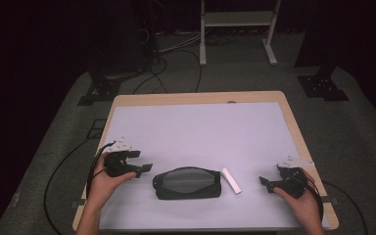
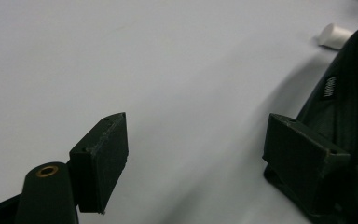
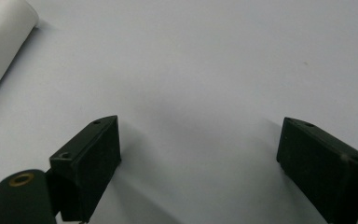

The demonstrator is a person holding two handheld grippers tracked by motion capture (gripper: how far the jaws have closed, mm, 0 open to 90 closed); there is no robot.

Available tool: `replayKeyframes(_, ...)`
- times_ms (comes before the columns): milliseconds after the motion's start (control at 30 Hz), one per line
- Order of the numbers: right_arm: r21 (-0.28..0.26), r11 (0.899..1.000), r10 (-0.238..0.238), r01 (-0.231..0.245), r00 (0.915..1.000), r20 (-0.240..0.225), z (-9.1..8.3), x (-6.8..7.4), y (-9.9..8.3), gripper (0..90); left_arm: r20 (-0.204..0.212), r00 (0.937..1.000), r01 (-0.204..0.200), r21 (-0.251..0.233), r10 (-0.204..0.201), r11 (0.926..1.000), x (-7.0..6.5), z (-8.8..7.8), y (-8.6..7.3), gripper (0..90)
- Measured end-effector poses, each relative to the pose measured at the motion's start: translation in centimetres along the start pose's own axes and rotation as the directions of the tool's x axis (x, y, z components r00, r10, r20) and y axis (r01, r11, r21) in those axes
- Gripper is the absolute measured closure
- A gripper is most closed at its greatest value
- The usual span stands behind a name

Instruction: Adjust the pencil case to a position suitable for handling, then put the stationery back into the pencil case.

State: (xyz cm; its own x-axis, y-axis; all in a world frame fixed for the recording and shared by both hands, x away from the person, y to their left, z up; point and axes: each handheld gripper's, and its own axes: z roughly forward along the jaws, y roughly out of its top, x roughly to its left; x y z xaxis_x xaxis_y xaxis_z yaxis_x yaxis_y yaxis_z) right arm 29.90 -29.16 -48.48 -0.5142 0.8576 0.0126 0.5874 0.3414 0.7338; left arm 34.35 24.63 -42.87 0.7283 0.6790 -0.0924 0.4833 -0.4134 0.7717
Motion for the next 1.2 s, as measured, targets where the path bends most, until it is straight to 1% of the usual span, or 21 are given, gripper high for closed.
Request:
replayKeyframes(33, 0.0, 1.0, 0.0, 0.0, 1.0, 0.0, 0.0, 0.0, 0.0, 12.5, -0.016, 0.9999, 0.007, 0.006, -0.007, 1.0, 0.0, 0.1, -0.3, 21.3)
replayKeyframes(67, 0.0, 1.0, 0.0, 0.0, 1.0, 0.0, 0.0, 0.0, 0.0, 12.5, -0.016, 0.9999, 0.007, 0.006, -0.007, 1.0, 0.0, 0.1, -0.3, 20.9)
replayKeyframes(100, 0.0, 1.0, 0.001, -0.001, 1.0, -0.001, 0.0, 0.0, 0.0, 12.5, -0.026, 0.9997, 0.005, 0.015, -0.004, 0.9999, 0.1, 0.2, -0.4, 20.9)
replayKeyframes(200, 0.0, 1.0, 0.0, 0.0, 1.0, 0.0, 0.0, 0.0, 0.0, 12.5, -0.05, 0.9986, 0.021, 0.033, -0.019, 0.9992, 0.3, 0.4, -0.7, 18.6)
replayKeyframes(267, 0.001, 1.0, 0.0, 0.0, 1.0, -0.001, 0.0, 0.0, 0.0, 12.5, -0.076, 0.9969, 0.024, 0.039, -0.021, 0.9989, 0.5, 0.5, -0.9, 18.0)
replayKeyframes(367, 0.001, 1.0, -0.001, 0.001, 1.0, 0.001, 0.0, 0.0, 0.0, 12.5, -0.108, 0.9934, 0.044, 0.039, -0.04, 0.9982, 0.9, 0.4, -1.2, 17.1)
replayKeyframes(433, 0.001, 1.0, -0.001, 0.001, 1.0, 0.001, 0.0, 0.0, 0.0, 12.5, -0.142, 0.9886, 0.058, 0.05, -0.05, 0.9971, 1.2, 0.3, -1.6, 16.5)
replayKeyframes(567, 0.001, 1.0, -0.001, 0.001, 1.0, 0.002, 0.0, 0.0, 0.0, 12.4, -0.191, 0.9793, 0.082, 0.064, -0.068, 0.9946, 1.7, 0.4, -2.4, 16.3)
replayKeyframes(733, 0.002, 1.0, 0.001, -0.001, 1.0, -0.001, 0.0, 0.0, 0.0, 12.5, -0.234, 0.9687, 0.106, 0.087, -0.083, 0.9906, 2.2, 0.8, -3.1, 14.2)
replayKeyframes(767, 0.001, 1.0, 0.002, -0.002, 1.0, -0.002, 0.0, 0.0, 0.0, 12.5, -0.246, 0.9652, 0.115, 0.089, -0.09, 0.9894, 2.2, 0.9, -3.3, 12.8)
replayKeyframes(800, 0.001, 1.0, 0.001, -0.001, 1.0, -0.001, 0.0, 0.0, 0.0, 12.6, -0.255, 0.9629, 0.115, 0.089, -0.089, 0.9894, 2.2, 1.0, -3.4, 12.7)
replayKeyframes(900, 0.001, 1.0, 0.001, -0.001, 1.0, 0.0, 0.0, 0.0, 0.0, 12.8, -0.282, 0.9573, 0.098, 0.113, -0.062, 0.9888, 2.2, 1.4, -3.6, 11.3)
replayKeyframes(933, 0.001, 1.0, 0.002, -0.002, 1.0, -0.001, 0.0, 0.0, 0.0, 13.1, -0.302, 0.9516, 0.098, 0.123, -0.057, 0.9875, 2.3, 1.7, -3.8, 10.5)
replayKeyframes(967, -0.001, 1.0, 0.003, -0.003, 1.0, -0.001, -0.1, 0.0, 0.0, 13.3, -0.303, 0.9499, 0.116, 0.113, -0.077, 0.9869, 2.5, 1.7, -3.9, 7.8)
replayKeyframes(1000, -0.001, 1.0, 0.001, -0.001, 1.0, 0.001, -0.1, 0.0, 0.0, 13.5, -0.298, 0.9502, 0.129, 0.11, -0.091, 0.9855, 2.7, 1.7, -3.9, 6.8)
replayKeyframes(1033, -0.002, 1.0, 0.003, -0.003, 1.0, 0.0, -0.1, 0.0, 0.0, 14.1, -0.307, 0.9465, 0.136, 0.103, -0.099, 0.9853, 2.7, 1.7, -4.0, 6.9)
replayKeyframes(1067, -0.001, 1.0, 0.008, -0.008, 1.0, 0.0, -0.2, 0.0, 0.0, 17.8, -0.314, 0.9451, 0.13, 0.104, -0.092, 0.986, 2.6, 1.8, -4.0, 6.8)
replayKeyframes(1100, 0.0, 1.0, 0.011, -0.011, 0.9999, 0.003, -0.4, -0.1, 0.1, 25.9, -0.325, 0.9412, 0.131, 0.095, -0.093, 0.9868, 2.7, 1.8, -4.2, 4.6)
replayKeyframes(1133, -0.002, 1.0, 0.02, -0.02, 0.9998, -0.006, -0.7, -0.2, 0.1, 29.4, -0.316, 0.9401, 0.154, 0.065, -0.127, 0.9859, 2.8, 1.8, -4.5, 1.9)
replayKeyframes(1167, -0.014, 0.999, 0.033, -0.033, 0.9993, -0.018, -0.8, -0.3, 0.2, 28.9, -0.319, 0.9395, 0.15, 0.055, -0.125, 0.9872, 2.8, 1.8, -4.6, 1.6)
replayKeyframes(1200, -0.017, 0.999, 0.039, -0.04, 0.999, -0.023, -0.9, -0.4, 0.3, 28.7, -0.324, 0.9388, 0.143, 0.059, -0.117, 0.9879, 2.7, 1.8, -4.6, 1.6)
